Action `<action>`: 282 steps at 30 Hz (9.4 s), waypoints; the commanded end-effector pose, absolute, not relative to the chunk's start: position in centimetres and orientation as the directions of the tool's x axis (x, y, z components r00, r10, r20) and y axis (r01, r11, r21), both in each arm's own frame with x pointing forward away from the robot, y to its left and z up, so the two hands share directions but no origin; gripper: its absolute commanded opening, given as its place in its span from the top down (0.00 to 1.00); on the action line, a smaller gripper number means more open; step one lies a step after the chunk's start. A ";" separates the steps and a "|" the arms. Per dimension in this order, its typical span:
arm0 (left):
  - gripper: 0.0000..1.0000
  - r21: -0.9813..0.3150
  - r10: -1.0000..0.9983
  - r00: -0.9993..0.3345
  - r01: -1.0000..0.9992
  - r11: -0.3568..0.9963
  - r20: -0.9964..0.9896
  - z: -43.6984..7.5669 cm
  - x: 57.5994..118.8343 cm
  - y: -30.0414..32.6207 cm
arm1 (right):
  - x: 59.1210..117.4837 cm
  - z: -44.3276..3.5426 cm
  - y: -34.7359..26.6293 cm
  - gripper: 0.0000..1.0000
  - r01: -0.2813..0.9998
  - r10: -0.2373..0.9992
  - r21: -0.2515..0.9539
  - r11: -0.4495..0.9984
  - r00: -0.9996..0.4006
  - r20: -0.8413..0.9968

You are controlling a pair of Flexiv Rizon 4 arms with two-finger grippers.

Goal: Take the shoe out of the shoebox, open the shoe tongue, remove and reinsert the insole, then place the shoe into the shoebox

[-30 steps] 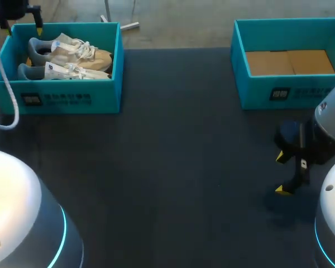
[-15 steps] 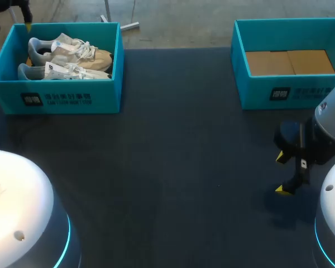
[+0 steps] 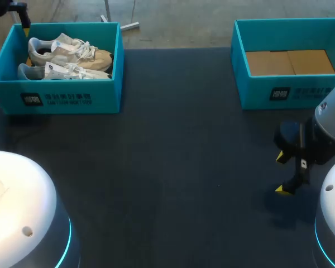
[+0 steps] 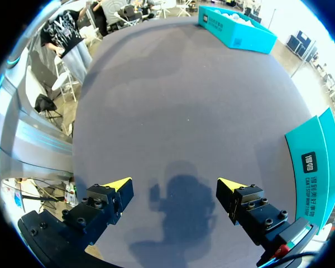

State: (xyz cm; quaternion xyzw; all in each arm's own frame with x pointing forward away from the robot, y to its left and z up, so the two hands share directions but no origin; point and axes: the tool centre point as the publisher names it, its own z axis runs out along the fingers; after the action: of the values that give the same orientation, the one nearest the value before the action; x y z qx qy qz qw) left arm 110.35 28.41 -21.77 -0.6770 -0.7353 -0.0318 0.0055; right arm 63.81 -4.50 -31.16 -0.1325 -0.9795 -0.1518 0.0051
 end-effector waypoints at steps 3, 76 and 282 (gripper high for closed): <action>0.00 0.061 0.994 -0.086 0.995 0.082 0.071 -22.0 109.8 28.2 | 63.7 -31.2 -4.5 0.00 0.260 0.258 0.298 0.918 -0.965 0.047; 0.32 -0.117 0.988 -0.070 0.989 0.087 0.141 -37.7 105.9 29.2 | 63.7 -31.2 -4.5 0.00 0.260 0.258 0.298 0.918 -0.965 0.047; 1.00 -0.092 0.990 0.064 0.994 -0.053 0.125 -36.0 69.5 -4.7 | 63.7 -31.2 -4.5 0.00 0.260 0.258 0.298 0.918 -0.965 0.047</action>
State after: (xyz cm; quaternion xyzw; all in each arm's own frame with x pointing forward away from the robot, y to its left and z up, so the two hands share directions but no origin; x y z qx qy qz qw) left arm 69.21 -3.35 -34.61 -0.7274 -0.6828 -0.0103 0.0678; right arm 63.81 -4.50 -31.16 -0.1325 -0.9795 -0.1518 0.0051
